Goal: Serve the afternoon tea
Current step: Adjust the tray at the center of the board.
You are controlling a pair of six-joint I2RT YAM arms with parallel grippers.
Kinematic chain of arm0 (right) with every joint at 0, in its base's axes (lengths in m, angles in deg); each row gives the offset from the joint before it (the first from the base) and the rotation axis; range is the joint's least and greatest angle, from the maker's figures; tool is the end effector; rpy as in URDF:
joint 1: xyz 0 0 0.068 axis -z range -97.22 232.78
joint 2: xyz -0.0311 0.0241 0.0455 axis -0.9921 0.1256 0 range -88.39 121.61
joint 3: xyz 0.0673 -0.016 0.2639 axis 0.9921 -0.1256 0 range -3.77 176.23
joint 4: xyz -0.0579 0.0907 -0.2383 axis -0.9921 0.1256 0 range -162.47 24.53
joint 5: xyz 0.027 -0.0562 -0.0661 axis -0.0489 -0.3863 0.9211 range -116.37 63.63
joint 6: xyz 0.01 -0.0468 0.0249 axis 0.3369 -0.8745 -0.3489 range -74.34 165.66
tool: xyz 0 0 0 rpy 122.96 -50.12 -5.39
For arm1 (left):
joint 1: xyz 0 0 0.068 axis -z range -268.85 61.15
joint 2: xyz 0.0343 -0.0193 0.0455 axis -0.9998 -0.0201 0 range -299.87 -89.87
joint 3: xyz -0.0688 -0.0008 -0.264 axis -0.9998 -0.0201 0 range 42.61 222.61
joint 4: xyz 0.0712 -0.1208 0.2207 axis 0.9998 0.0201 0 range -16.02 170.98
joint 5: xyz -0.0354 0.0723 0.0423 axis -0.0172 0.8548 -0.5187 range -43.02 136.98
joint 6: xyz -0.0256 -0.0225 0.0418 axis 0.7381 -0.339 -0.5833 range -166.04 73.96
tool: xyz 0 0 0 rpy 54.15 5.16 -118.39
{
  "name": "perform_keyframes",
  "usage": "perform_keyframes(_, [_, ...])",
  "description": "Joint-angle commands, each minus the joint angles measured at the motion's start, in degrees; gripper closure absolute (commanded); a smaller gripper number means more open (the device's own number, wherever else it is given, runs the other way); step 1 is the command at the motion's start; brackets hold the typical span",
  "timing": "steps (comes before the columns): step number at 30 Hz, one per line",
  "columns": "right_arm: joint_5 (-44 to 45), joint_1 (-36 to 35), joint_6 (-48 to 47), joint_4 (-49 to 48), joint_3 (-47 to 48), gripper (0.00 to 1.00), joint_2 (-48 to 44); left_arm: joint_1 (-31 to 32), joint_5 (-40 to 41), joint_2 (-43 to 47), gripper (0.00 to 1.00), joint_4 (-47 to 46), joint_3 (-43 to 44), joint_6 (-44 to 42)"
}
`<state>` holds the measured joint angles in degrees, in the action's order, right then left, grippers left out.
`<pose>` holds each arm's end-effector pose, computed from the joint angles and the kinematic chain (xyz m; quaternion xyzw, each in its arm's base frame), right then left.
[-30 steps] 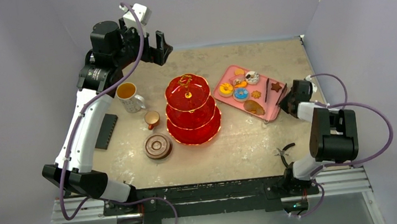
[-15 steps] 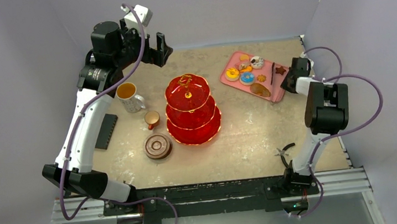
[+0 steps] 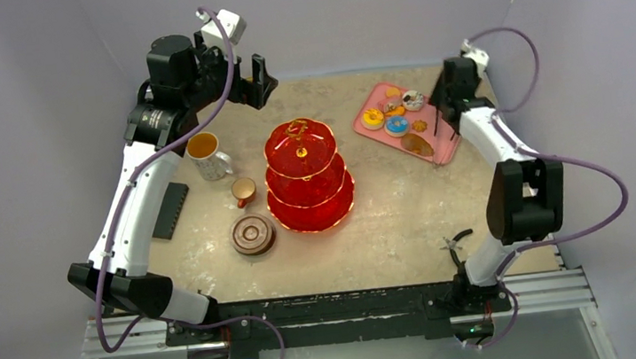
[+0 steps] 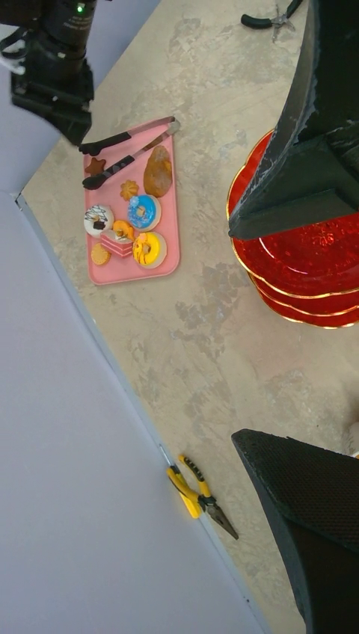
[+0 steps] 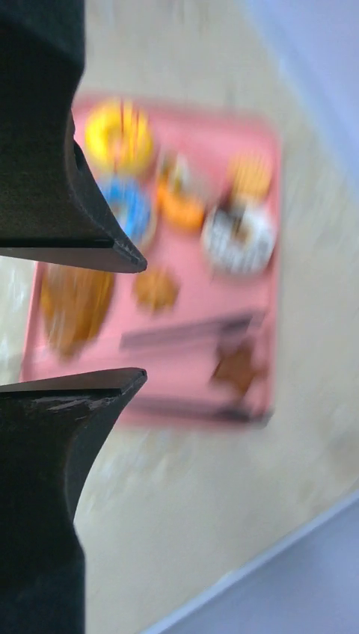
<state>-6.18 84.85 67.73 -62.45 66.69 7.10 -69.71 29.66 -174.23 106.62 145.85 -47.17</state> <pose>0.3799 -0.0259 0.2653 0.2616 0.8373 -0.0742 0.4744 0.2907 -0.1122 0.4866 0.2284 0.7492 -0.2125 0.5842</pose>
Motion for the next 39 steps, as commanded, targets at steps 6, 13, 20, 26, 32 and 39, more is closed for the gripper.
perform_keyframes(6, [-4.65,-20.94,1.77,-3.58,16.23,0.47,12.18,-0.91,0.67,0.89,0.01,-0.43,0.35,0.49])
perform_keyframes(13, [-9.71,-25.09,3.09,-3.71,25.41,0.49,22.06,-1.2,0.86,0.44,0.01,-0.55,0.3,0.5])
perform_keyframes(20, [-9.44,-25.21,3.86,-2.19,31.53,0.49,29.81,-1.21,1.15,0.07,0.01,-0.73,0.46,0.47])
perform_keyframes(26, [-7.38,-25.26,3.86,-1.79,32.62,0.49,33.09,-1.21,1.58,0.07,0.01,-0.38,0.4,-0.32])
perform_keyframes(32, [-6.11,-25.27,4.1,-2.07,29.97,0.49,32.01,-1.24,1.5,0.0,0.01,-0.23,0.38,-0.37])
perform_keyframes(39, [-6.7,-25.27,5.31,-2.58,25.55,0.49,30.9,-1.29,1.41,0.07,0.01,-0.31,0.56,-0.29])
